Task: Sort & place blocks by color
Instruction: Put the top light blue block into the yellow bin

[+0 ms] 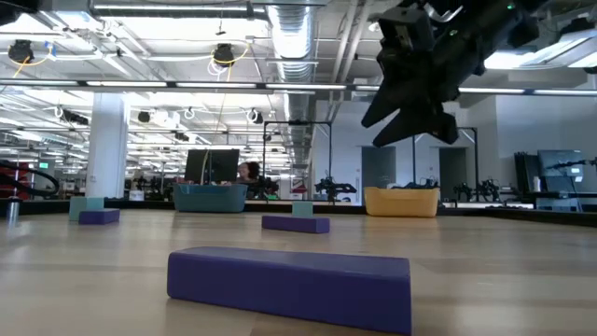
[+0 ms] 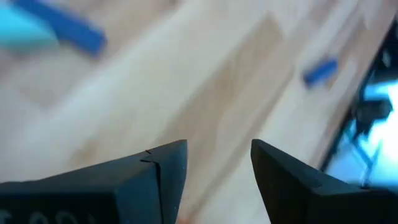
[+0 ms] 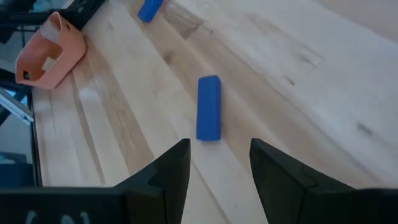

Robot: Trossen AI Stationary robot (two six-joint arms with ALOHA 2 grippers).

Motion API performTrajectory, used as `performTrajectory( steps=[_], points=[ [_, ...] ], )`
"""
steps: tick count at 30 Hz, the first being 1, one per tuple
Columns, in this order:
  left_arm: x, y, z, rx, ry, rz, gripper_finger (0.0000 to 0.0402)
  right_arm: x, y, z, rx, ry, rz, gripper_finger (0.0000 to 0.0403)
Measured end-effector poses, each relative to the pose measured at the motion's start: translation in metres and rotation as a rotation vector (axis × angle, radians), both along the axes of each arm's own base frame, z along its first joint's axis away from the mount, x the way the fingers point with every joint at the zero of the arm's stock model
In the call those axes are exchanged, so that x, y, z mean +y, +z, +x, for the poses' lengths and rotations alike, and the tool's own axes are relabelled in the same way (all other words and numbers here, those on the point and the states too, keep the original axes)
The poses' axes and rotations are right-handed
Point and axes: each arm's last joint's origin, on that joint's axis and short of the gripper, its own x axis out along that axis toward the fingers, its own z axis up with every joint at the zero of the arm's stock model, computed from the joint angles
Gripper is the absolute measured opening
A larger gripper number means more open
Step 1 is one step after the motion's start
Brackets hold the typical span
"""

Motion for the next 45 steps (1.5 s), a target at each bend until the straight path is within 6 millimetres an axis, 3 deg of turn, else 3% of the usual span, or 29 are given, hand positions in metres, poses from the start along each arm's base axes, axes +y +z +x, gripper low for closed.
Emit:
performTrajectory(
  steps=[6, 13, 17, 25, 30, 39, 45],
  points=[
    [0.033, 0.001, 0.029, -0.011, 0.075, 0.158, 0.0155, -0.028, 0.001, 0.008, -0.049, 0.054, -0.033, 0.0191],
    [0.075, 0.003, 0.06, 0.009, 0.136, 0.241, 0.0154, -0.063, -0.017, 0.04, -0.067, 0.159, -0.025, 0.0208],
    [0.098, 0.004, 0.069, 0.035, 0.139, 0.263, 0.0154, -0.079, -0.027, 0.061, -0.026, 0.209, -0.036, 0.0213],
    [0.143, 0.006, 0.078, 0.061, 0.001, 0.27, 0.0154, -0.117, -0.025, 0.101, 0.07, 0.134, -0.101, 0.0204],
    [0.18, 0.009, 0.081, 0.015, -0.087, 0.371, 0.0154, -0.138, -0.024, 0.108, 0.216, 0.129, -0.176, 0.0195],
    [0.267, 0.015, 0.082, -0.285, -0.13, 0.445, 0.0154, -0.166, -0.014, 0.102, 0.273, 0.093, -0.172, 0.0189],
    [0.297, 0.008, 0.077, -0.297, -0.117, 0.518, 0.0154, -0.178, -0.026, 0.096, 0.327, 0.063, -0.144, 0.0184]
  ],
)
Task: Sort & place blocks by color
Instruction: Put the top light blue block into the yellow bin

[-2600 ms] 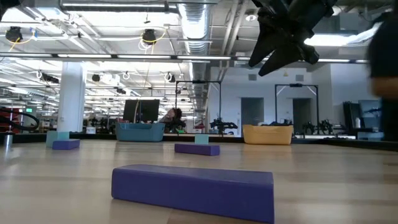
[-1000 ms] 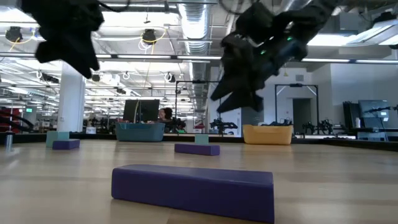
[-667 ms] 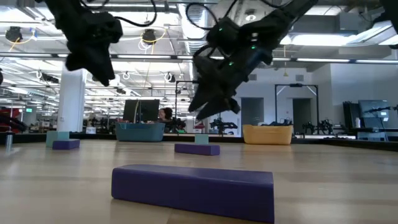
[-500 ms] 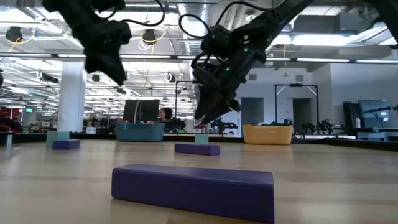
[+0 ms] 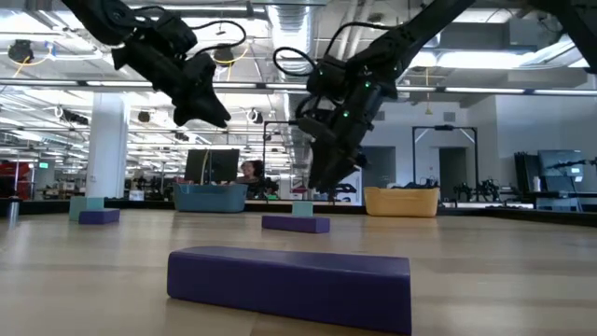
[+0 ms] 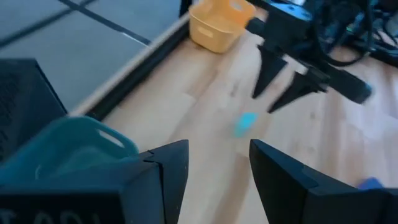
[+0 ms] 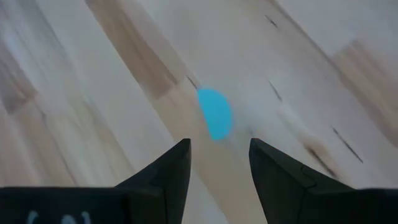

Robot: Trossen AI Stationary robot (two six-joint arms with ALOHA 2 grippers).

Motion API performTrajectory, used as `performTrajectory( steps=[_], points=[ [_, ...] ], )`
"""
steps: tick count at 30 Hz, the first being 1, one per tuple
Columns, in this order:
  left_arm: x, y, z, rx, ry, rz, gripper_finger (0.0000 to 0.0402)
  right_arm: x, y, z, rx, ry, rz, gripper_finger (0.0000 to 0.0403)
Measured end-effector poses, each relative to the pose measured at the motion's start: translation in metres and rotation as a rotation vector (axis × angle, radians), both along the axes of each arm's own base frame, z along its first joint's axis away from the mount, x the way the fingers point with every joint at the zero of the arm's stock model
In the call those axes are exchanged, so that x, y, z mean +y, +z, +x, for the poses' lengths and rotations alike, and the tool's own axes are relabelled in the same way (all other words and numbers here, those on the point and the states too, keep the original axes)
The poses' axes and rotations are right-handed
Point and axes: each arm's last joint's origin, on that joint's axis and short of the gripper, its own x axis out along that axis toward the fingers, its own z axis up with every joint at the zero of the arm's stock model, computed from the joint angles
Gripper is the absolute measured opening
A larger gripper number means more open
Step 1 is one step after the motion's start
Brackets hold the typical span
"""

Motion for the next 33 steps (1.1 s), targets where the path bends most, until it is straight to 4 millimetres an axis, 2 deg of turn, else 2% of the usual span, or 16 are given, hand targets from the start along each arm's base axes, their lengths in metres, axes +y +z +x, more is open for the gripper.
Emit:
performTrajectory(
  steps=[6, 11, 16, 20, 24, 28, 33],
  points=[
    [0.014, -0.008, 0.008, -0.02, -0.012, 0.052, 0.0154, 0.008, -0.013, 0.008, 0.025, 0.091, -0.051, 0.0175],
    [0.023, -0.006, 0.015, -0.094, 0.062, 0.053, 0.0154, 0.016, -0.012, 0.01, 0.069, 0.181, -0.179, 0.0175],
    [0.028, 0.005, 0.016, -0.15, 0.15, 0.179, 0.0154, 0.01, -0.007, 0.01, 0.051, 0.21, -0.232, 0.02],
    [0.029, 0.009, 0.017, -0.207, 0.17, 0.168, 0.0154, 0.003, -0.013, 0.012, 0.031, 0.273, -0.246, 0.0234],
    [0.027, 0.003, 0.022, -0.171, 0.165, 0.15, 0.0154, -0.003, -0.026, 0.014, 0.045, 0.295, -0.239, 0.0249],
    [0.026, 0.001, 0.023, -0.156, 0.176, 0.141, 0.0154, -0.005, -0.04, 0.015, 0.066, 0.306, -0.217, 0.0239],
    [0.026, 0.0, 0.024, -0.146, 0.196, 0.148, 0.0154, -0.007, -0.042, 0.018, 0.064, 0.293, -0.228, 0.0196]
  ],
)
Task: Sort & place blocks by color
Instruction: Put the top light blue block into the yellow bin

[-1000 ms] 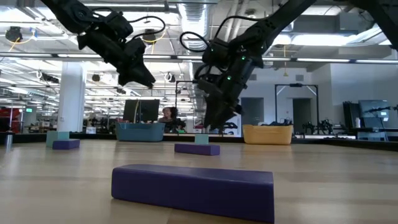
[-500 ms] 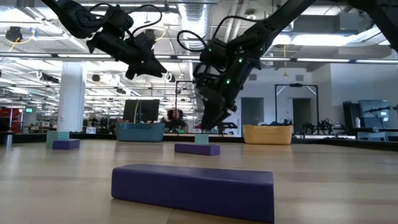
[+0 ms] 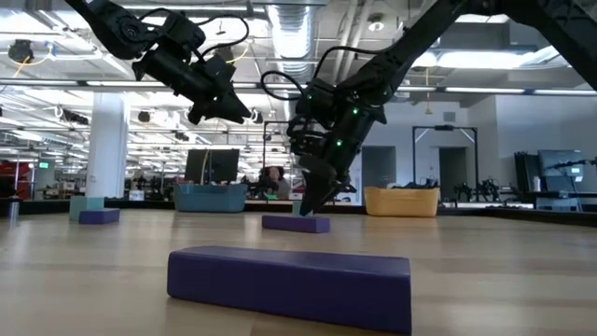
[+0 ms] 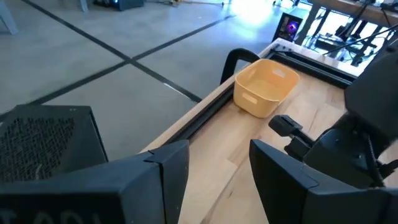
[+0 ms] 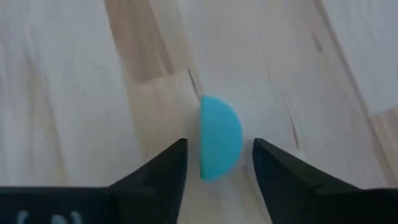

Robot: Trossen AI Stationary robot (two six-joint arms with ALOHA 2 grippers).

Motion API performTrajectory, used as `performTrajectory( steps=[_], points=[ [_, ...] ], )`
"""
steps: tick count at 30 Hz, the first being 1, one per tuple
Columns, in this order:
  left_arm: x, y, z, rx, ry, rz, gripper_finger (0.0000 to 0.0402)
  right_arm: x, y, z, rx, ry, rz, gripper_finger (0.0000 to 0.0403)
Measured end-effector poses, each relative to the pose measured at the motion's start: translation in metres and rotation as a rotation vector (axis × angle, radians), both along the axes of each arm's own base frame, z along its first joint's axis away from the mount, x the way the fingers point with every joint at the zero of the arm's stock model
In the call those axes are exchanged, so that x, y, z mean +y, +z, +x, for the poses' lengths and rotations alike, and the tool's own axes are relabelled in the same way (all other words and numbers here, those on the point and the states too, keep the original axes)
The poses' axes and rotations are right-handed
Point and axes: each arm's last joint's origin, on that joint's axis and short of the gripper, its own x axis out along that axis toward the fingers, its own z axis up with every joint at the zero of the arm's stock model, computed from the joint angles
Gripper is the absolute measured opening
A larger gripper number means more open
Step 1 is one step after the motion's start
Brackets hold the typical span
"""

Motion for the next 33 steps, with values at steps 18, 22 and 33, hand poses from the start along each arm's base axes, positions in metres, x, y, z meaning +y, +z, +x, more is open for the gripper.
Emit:
performTrajectory(
  steps=[18, 22, 33],
  points=[
    [-0.005, 0.002, 0.002, -0.084, 0.037, -0.134, 0.0153, -0.009, 0.022, -0.021, 0.051, -0.046, 0.083, 0.0038],
    [-0.009, 0.008, 0.001, -0.099, 0.03, -0.121, 0.0142, -0.02, 0.041, -0.05, -0.01, -0.119, 0.091, 0.0038],
    [-0.012, 0.021, -0.002, -0.155, 0.043, -0.063, 0.0109, -0.041, 0.095, -0.151, -0.222, -0.379, 0.02, 0.0038]
  ],
)
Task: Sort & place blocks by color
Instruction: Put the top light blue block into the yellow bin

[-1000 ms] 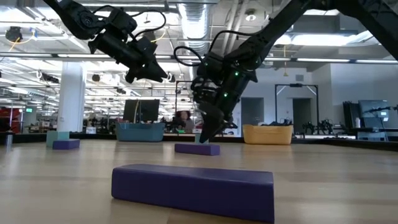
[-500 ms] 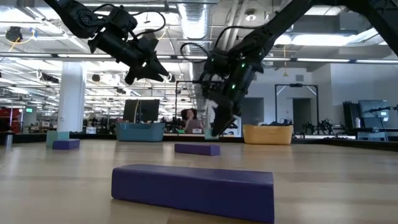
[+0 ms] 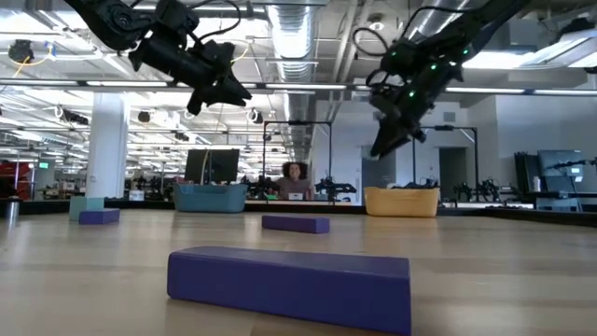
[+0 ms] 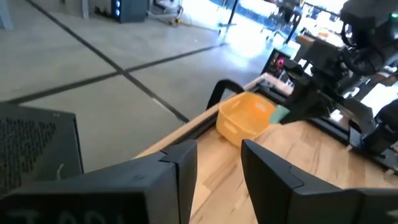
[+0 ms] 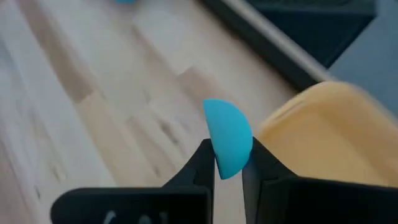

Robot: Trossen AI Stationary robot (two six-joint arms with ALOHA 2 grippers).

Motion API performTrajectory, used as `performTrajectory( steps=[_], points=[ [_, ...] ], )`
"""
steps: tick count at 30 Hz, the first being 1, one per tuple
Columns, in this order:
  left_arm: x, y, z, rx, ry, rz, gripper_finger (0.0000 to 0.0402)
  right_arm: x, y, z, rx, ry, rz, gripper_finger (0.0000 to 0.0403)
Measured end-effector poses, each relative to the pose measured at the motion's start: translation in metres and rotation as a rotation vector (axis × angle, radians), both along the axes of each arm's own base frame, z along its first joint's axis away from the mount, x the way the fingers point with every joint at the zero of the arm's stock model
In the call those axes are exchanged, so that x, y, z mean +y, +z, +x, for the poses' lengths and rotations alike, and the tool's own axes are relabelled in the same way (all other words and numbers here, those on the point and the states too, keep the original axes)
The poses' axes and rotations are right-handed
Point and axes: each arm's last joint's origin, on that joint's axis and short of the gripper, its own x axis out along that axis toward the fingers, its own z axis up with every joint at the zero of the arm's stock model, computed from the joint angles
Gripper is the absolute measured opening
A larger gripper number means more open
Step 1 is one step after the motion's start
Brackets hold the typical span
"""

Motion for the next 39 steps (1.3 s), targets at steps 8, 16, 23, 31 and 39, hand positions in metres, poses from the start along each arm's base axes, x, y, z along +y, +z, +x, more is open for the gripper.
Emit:
performTrajectory(
  steps=[8, 16, 23, 31, 39],
  points=[
    [-0.001, 0.014, 0.002, -0.113, 0.003, 0.065, 0.01, -0.016, 0.026, -0.032, -0.064, -0.135, -0.048, 0.0038],
    [0.001, 0.011, 0.001, -0.113, 0.062, 0.013, 0.0099, -0.037, 0.005, -0.042, -0.012, -0.161, 0.017, 0.0038],
    [-0.004, 0.008, 0.004, -0.118, 0.049, -0.068, 0.0099, -0.05, -0.034, -0.031, 0.064, -0.125, 0.107, 0.0038],
    [-0.024, 0.005, 0.005, -0.011, 0.057, -0.084, 0.0099, -0.057, -0.047, -0.034, 0.09, -0.153, 0.143, 0.0044],
    [-0.032, 0.002, 0.001, 0.061, 0.126, -0.11, 0.0099, -0.066, -0.048, -0.049, 0.097, -0.233, 0.167, 0.0107]
  ],
)
